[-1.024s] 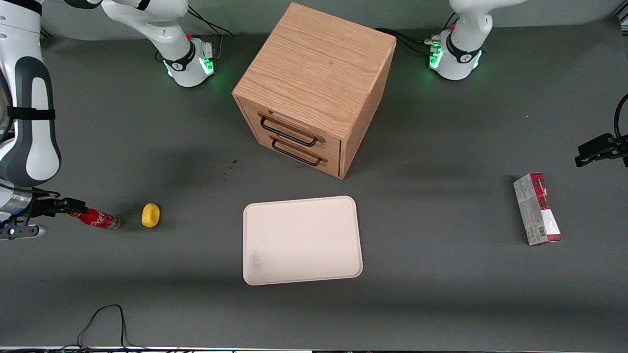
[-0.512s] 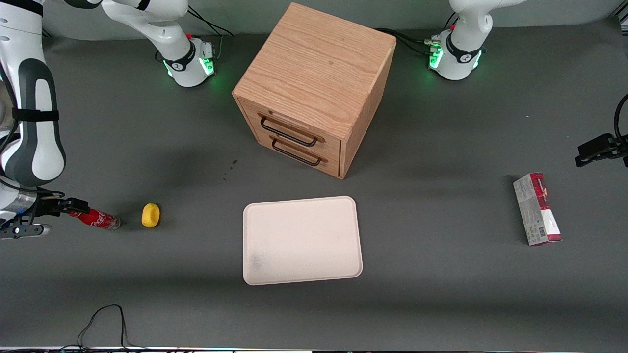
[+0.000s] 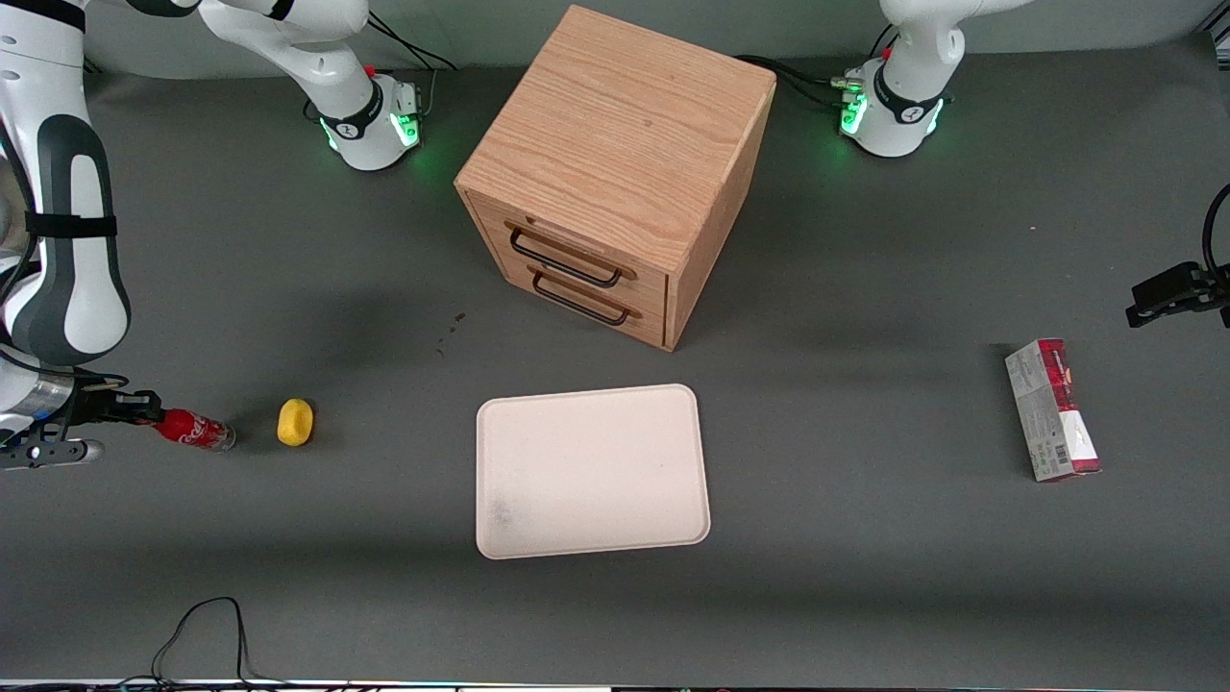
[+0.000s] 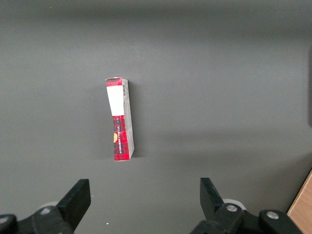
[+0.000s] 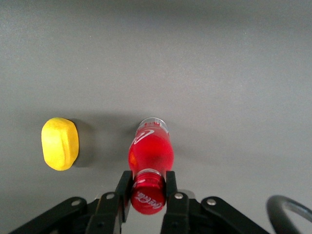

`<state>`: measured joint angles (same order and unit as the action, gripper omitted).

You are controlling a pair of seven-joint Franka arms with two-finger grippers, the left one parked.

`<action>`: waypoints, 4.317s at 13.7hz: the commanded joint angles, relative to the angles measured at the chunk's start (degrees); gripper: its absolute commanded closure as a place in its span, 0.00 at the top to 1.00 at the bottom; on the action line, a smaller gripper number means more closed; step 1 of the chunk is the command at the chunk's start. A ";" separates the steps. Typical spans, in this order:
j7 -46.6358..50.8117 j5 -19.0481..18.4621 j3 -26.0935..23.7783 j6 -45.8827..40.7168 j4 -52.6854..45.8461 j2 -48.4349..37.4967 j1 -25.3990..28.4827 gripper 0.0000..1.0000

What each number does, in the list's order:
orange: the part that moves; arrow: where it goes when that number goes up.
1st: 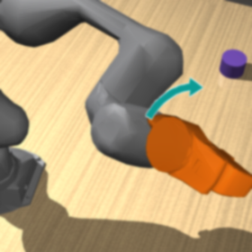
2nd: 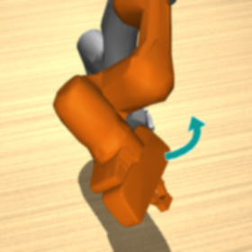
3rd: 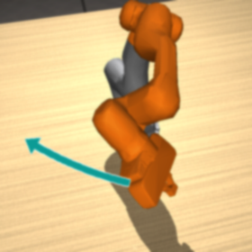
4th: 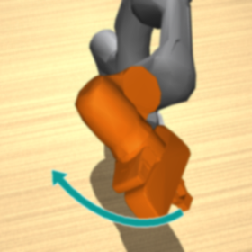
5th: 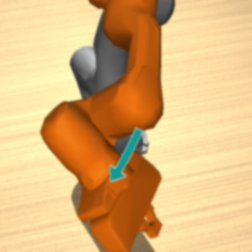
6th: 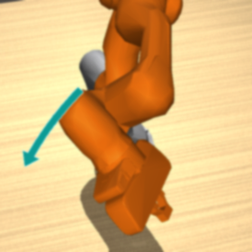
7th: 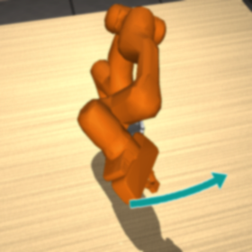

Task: Place coke bottle on tray
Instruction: 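Lift the held bottle up off the table with the right gripper, then carry the bottle over the cream tray with the right gripper, then lower the bottle onto the tray and open the right gripper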

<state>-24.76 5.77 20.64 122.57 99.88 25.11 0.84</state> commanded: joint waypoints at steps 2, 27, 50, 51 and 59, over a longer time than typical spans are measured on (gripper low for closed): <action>-0.91 1.53 0.11 -3.89 -0.03 -2.69 0.47 0.00; 50.65 -6.82 -28.09 -41.57 -47.32 7.65 3.28 0.00; 73.01 -13.94 -28.64 -11.66 -47.32 26.21 16.64 0.00; 73.10 -13.94 -28.63 -11.57 -47.32 26.39 16.65 0.00; 73.27 -15.26 -28.55 -10.69 -47.15 27.62 17.35 0.99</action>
<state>46.63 -7.66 -8.00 111.91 55.38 51.41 17.34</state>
